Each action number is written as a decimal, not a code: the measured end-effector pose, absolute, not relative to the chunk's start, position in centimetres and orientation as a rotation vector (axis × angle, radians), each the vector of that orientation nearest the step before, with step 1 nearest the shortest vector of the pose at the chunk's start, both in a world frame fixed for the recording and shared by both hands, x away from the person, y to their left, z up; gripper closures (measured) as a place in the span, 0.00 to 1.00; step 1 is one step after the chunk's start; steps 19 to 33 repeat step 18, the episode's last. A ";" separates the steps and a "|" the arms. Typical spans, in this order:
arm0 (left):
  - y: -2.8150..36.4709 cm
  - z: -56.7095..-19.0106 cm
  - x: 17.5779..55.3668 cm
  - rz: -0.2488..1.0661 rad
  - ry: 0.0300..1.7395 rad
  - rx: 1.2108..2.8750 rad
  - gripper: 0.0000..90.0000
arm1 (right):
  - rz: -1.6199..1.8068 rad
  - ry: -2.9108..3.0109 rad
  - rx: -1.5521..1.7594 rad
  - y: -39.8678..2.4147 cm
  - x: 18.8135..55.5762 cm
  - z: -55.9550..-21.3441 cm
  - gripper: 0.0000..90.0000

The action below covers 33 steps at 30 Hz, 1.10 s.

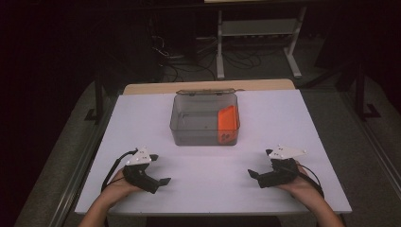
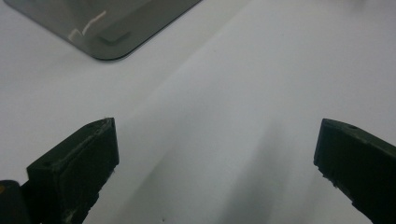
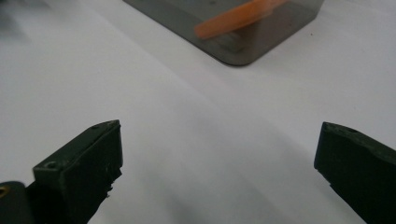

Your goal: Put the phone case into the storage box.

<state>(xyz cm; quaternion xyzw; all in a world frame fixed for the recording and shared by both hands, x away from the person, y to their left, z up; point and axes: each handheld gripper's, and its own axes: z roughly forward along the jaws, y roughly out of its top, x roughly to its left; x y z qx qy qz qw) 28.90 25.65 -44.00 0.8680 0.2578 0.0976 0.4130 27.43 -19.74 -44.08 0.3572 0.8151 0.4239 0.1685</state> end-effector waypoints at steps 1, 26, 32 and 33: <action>25.6 -44.0 28.9 0.244 0.648 2.183 0.00 | 1.201 2.320 1.013 -19.9 27.4 -44.1 0.01; 25.5 -44.1 29.0 0.248 0.639 2.185 0.00 | 1.163 2.334 1.004 -20.2 27.1 -44.2 0.01; 25.5 -44.1 29.0 0.248 0.639 2.185 0.00 | 1.163 2.334 1.004 -20.2 27.1 -44.2 0.01; 25.5 -44.1 29.0 0.248 0.639 2.185 0.00 | 1.163 2.334 1.004 -20.2 27.1 -44.2 0.01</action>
